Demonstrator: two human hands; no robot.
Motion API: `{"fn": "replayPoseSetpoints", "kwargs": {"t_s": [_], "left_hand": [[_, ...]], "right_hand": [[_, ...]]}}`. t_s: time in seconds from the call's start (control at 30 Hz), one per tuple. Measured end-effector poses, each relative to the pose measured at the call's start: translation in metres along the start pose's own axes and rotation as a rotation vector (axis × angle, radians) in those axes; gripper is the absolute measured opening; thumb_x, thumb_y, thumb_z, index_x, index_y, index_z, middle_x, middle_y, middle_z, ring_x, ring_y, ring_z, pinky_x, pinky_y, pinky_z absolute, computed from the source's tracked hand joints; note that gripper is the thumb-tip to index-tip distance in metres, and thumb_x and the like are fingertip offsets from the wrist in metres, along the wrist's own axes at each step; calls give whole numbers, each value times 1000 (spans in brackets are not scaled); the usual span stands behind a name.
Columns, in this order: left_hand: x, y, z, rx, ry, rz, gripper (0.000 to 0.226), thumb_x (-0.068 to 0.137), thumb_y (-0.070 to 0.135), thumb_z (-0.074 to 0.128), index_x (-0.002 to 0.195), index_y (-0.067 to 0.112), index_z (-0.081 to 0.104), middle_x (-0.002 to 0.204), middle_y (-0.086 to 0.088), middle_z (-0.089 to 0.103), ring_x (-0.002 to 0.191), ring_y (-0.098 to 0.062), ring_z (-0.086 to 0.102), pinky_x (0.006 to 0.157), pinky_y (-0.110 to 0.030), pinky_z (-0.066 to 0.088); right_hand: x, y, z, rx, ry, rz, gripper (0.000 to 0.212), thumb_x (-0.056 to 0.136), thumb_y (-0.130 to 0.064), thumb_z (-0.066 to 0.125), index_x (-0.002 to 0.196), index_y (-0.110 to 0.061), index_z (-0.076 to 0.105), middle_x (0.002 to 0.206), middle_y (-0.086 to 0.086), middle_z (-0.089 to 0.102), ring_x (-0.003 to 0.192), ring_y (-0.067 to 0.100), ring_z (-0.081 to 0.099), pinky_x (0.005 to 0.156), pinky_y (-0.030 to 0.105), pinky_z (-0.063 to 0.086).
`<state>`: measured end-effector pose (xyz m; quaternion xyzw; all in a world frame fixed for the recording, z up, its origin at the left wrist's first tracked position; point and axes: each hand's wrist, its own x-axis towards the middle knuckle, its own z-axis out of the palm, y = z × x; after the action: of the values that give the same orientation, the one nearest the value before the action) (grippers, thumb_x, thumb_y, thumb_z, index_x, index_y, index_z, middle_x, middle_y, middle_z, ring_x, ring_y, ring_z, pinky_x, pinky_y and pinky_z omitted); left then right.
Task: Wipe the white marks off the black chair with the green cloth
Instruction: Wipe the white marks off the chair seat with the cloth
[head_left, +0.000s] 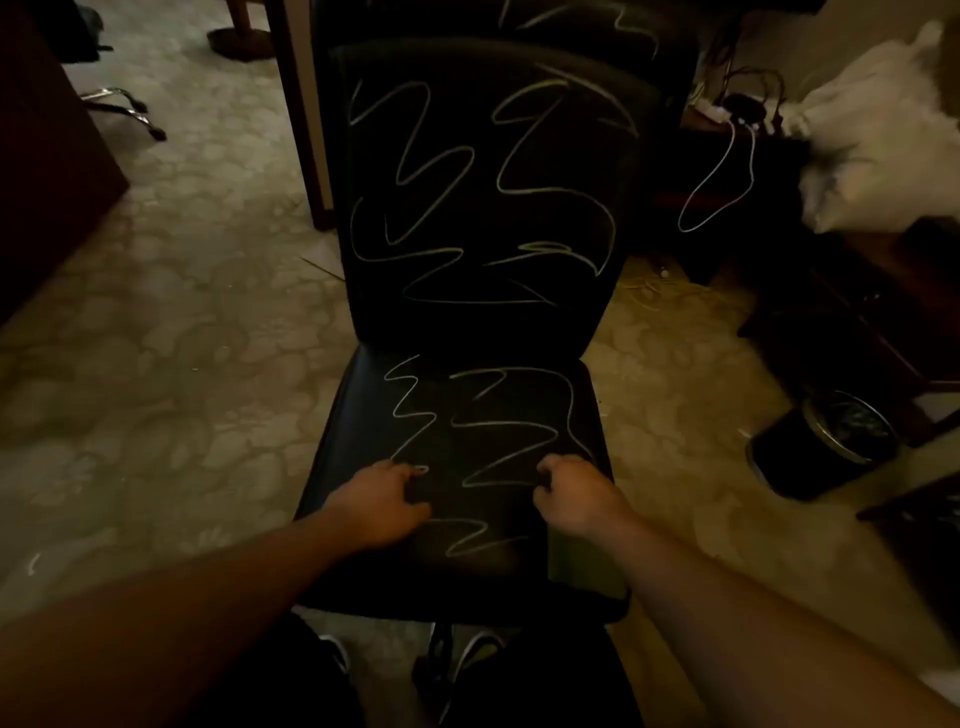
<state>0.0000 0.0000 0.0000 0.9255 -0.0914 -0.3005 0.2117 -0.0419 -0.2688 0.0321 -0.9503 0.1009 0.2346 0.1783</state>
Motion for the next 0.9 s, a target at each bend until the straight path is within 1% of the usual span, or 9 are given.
{"fn": "replayPoseSetpoints", "kwargs": {"t_s": [0.1, 0.2, 0.3, 0.4, 0.5, 0.57, 0.7, 0.73, 0.9], "left_hand": [[-4, -13, 11, 51, 33, -17, 75, 86, 59, 66, 152, 28, 47, 152, -3, 48, 140, -23, 46, 116, -42, 42], [-12, -26, 24, 127, 74, -90, 77, 85, 63, 65, 152, 28, 46, 152, -5, 46, 141, -27, 42, 115, -45, 41], [-17, -41, 37, 187, 137, -159, 81, 82, 66, 67, 151, 27, 45, 154, -7, 40, 142, -32, 37, 115, -46, 40], [-17, -60, 51, 222, 127, -229, 90, 79, 72, 66, 151, 25, 41, 159, -10, 31, 144, -37, 34, 116, -48, 37], [-18, -72, 64, 225, 103, -261, 92, 79, 72, 66, 152, 26, 37, 160, -9, 28, 142, -37, 36, 114, -47, 40], [-17, -77, 69, 235, 105, -244, 93, 79, 71, 68, 154, 27, 34, 161, -8, 26, 142, -37, 36, 113, -47, 42], [-12, -79, 74, 170, 92, -278, 98, 77, 66, 76, 154, 27, 29, 170, -14, 2, 151, -48, 20, 118, -55, 36], [-11, -78, 75, 155, 92, -288, 99, 77, 65, 78, 153, 27, 28, 171, -14, -1, 152, -49, 17, 119, -58, 34], [-12, -77, 87, 137, 126, -297, 101, 78, 64, 77, 154, 27, 24, 172, -11, 0, 152, -51, 13, 118, -62, 33]], "right_hand": [[-4, 9, 12, -38, 15, 71, 43, 95, -32, 57, 137, -26, 50, 134, 4, 50, 117, 25, 55, 98, 42, 50], [-6, 19, 31, -89, 2, 149, 41, 93, -31, 59, 133, -25, 51, 134, 5, 51, 116, 27, 56, 98, 42, 50], [-5, 27, 49, -148, 28, 234, 49, 94, -29, 61, 140, -19, 47, 142, 10, 45, 128, 31, 50, 104, 39, 44], [-1, 35, 68, -150, 30, 279, 49, 94, -23, 60, 140, -13, 48, 150, 12, 40, 136, 29, 44, 109, 37, 41], [5, 43, 92, -85, -3, 239, 56, 94, -11, 56, 148, -15, 42, 160, 10, 31, 146, 28, 32, 116, 41, 36], [7, 45, 104, -82, 40, 211, 57, 95, -7, 51, 150, -18, 41, 163, 9, 26, 149, 27, 27, 118, 41, 34], [10, 43, 117, -112, 149, 209, 52, 97, -8, 45, 147, -21, 48, 160, 8, 29, 145, 31, 30, 116, 40, 37], [11, 40, 118, -126, 161, 199, 51, 96, -7, 44, 146, -21, 49, 159, 9, 30, 144, 32, 30, 115, 39, 37], [11, 9, 141, -108, 165, 28, 59, 93, -4, 47, 149, -23, 45, 158, 9, 30, 142, 32, 28, 118, 39, 30]]}}
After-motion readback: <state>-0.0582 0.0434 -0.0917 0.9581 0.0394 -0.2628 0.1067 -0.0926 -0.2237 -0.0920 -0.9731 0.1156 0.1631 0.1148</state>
